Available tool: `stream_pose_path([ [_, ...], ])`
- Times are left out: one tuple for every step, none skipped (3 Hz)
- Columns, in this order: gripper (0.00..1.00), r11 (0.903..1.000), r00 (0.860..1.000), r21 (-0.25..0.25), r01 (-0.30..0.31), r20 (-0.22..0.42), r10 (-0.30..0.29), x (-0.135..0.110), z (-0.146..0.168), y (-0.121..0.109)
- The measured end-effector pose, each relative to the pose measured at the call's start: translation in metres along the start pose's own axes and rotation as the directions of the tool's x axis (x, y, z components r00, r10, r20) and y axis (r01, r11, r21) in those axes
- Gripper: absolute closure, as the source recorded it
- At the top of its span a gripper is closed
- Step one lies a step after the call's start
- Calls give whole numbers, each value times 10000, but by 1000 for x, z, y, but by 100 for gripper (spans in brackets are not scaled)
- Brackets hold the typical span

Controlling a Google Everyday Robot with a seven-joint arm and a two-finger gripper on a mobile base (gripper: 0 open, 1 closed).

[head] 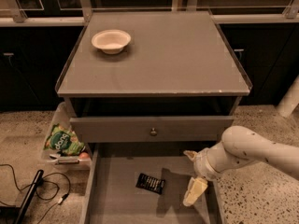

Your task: Pick rxbar chocolate from middle drawer and place on counter

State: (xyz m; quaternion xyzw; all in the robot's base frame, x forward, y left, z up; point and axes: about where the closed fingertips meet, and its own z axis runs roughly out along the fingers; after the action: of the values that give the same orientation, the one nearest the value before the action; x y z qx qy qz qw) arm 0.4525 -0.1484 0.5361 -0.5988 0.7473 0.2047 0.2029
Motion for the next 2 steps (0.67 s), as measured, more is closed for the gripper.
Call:
stream_pose_path([
  [0,10000,9999,-59,3,101,-2,2,11,0],
  [0,9999,9968,-50,-98,792,101,5,43,-13],
])
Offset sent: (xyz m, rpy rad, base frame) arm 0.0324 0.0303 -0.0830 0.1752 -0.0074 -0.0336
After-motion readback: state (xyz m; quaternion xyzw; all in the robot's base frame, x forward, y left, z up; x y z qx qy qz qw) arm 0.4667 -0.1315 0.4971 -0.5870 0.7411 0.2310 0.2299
